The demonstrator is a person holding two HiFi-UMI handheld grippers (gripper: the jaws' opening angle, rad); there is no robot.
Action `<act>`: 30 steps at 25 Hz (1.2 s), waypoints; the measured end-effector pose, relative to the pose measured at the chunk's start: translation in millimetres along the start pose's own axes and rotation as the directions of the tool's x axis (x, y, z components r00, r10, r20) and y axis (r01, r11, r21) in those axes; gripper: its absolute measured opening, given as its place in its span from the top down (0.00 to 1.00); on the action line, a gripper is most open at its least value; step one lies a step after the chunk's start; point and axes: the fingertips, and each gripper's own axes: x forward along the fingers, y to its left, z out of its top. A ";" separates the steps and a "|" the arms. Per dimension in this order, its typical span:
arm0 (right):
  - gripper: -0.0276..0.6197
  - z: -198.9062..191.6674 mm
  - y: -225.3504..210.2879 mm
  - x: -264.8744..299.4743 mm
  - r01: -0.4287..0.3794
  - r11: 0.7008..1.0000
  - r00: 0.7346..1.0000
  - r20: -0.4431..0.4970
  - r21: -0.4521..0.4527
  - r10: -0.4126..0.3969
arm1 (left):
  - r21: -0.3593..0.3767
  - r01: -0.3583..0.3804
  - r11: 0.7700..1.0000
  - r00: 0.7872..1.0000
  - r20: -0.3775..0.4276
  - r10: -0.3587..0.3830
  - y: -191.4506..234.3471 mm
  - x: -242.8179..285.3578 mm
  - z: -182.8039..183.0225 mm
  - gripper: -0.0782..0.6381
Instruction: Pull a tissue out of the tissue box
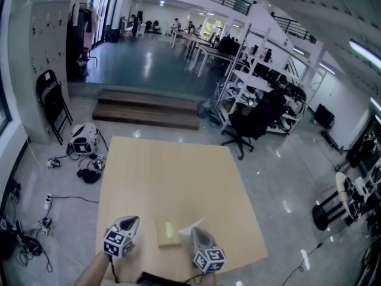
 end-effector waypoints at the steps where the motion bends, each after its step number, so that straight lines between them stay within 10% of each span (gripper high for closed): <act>1: 0.95 0.2 2.8 -4.9 0.005 1.000 1.000 0.006 0.001 -0.005 | 0.005 -0.002 1.000 1.000 0.008 0.002 -0.6 -2.9 2.0 0.88; 30: 0.95 -22.2 39.7 -73.9 0.024 1.000 0.997 0.071 0.009 -0.024 | 0.040 0.019 0.999 0.998 0.059 -0.021 -30.0 -58.8 -1.5 0.88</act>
